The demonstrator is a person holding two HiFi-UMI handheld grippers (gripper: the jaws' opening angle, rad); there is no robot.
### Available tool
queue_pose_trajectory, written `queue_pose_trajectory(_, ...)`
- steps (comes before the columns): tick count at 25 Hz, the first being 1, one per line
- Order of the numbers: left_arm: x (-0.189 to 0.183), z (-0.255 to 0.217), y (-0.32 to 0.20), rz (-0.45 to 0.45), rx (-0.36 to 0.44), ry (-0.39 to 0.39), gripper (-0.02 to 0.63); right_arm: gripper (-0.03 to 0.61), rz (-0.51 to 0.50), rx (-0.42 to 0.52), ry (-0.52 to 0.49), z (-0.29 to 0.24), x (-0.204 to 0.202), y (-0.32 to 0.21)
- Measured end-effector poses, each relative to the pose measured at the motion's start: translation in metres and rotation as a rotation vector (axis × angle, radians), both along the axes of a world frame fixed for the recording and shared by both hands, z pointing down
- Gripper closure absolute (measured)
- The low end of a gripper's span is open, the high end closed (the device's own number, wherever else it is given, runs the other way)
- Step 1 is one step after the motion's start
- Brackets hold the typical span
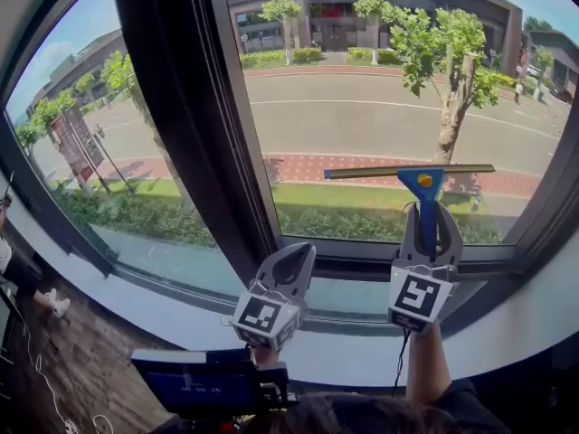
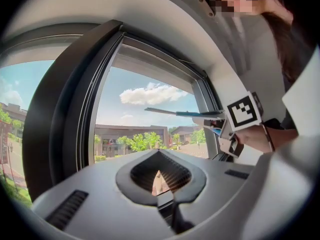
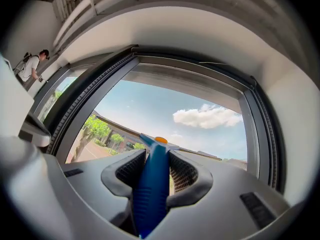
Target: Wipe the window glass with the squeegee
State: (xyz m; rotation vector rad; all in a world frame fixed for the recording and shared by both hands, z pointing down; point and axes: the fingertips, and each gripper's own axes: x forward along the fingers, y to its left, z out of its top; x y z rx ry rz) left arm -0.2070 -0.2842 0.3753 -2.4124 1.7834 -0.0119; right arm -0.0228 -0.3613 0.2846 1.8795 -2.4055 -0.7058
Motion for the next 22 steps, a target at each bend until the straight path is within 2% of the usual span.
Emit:
queue_pose_trajectory(6,-0.024,-0.002,-0.003,0.098,-0.016,0.005,0.612,0.437,-0.010,0.104,-0.058,-0.068,-0.052,0.006)
queue_pose_trajectory(10,-0.025,-0.010,0.001,0.182,-0.019,0.016,0.612,0.437,-0.010,0.156,-0.153,-0.132,-0.071,0.019)
queue_pose_trajectory(14,-0.026,-0.013,0.012,0.245,-0.012,0.017,0.612,0.437,0.021,0.246,-0.154,-0.191,-0.075,0.026)
queue_pose_trajectory(17,-0.030,-0.012,0.019,0.258,-0.001,0.020,0.612,0.437,0.013,0.288,-0.187,-0.232,-0.081,0.029)
queue_pose_trajectory(22,-0.041,-0.017,0.017,0.228,0.026,0.022,0.612,0.437,0.044,0.353,-0.176,-0.293,-0.090,0.021)
